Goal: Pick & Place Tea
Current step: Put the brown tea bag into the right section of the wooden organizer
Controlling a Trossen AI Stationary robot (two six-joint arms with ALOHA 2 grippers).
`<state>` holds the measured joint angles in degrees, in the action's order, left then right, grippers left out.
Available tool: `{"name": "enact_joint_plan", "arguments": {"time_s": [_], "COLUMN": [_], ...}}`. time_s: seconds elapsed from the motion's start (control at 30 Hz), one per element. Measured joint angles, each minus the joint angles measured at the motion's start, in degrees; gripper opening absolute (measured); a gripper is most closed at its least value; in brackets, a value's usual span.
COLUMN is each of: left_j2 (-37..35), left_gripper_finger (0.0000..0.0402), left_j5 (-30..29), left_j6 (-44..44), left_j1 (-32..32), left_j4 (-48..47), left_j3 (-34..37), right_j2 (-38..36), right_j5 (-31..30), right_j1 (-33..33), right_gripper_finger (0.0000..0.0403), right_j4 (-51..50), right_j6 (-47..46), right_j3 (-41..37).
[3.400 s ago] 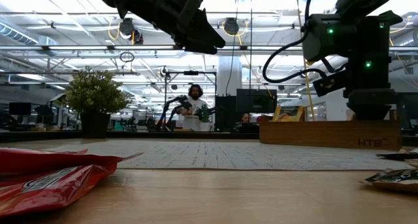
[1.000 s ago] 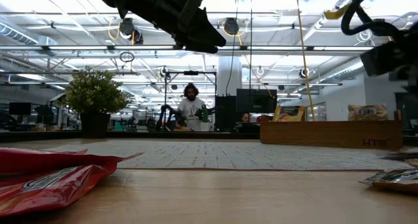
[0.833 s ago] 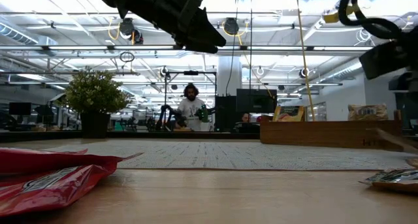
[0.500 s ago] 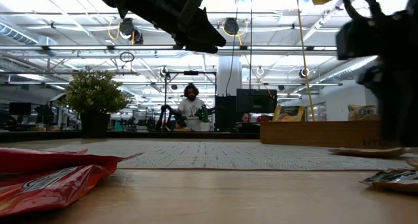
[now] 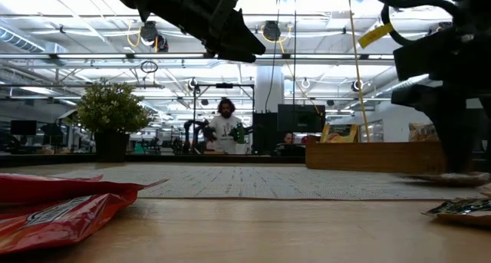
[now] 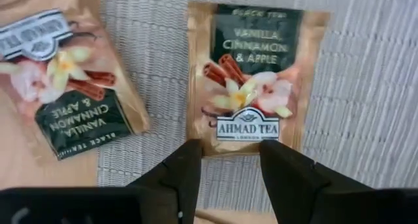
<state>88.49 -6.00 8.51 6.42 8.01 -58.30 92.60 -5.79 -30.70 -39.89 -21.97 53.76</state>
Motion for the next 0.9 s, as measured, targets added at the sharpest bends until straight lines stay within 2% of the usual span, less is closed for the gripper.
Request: {"name": "enact_joint_plan", "arguments": {"time_s": [0.2, 0.37, 0.43, 0.63, 0.7, 0.77, 0.9], "left_j2": [0.0, 0.0, 0.0, 0.0, 0.0, 0.0, 0.0], "left_gripper_finger": [0.0365, 0.0365, 0.0365, 0.0365, 0.0365, 0.0365, 0.0365], "left_j5": [0.0, 0.0, 0.0, 0.0, 0.0, 0.0, 0.0], "left_j6": [0.0, 0.0, 0.0, 0.0, 0.0, 0.0, 0.0], "left_j1": [0.0, 0.0, 0.0, 0.0, 0.0, 0.0, 0.0], "left_j4": [0.0, 0.0, 0.0, 0.0, 0.0, 0.0, 0.0], "left_j3": [0.0, 0.0, 0.0, 0.0, 0.0, 0.0, 0.0], "right_j2": [0.0, 0.0, 0.0, 0.0, 0.0, -0.3, -1.9], "right_j5": [-4.5, -13.4, -15.1, -7.8, -5.9, -6.8, -18.1], "right_j1": [0.1, 1.1, 1.3, 1.5, 1.1, 0.3, -1.0], "right_gripper_finger": [0.0141, 0.0141, 0.0141, 0.0141, 0.0141, 0.0141, 0.0136], "right_j4": [2.7, 10.4, 12.4, 15.5, 13.6, 9.0, -5.8], "right_j6": [5.6, 7.0, 7.5, 11.5, 13.4, 14.4, 11.9], "right_j3": [0.0, 0.0, 0.0, 0.0, 0.0, 0.5, 3.8]}}
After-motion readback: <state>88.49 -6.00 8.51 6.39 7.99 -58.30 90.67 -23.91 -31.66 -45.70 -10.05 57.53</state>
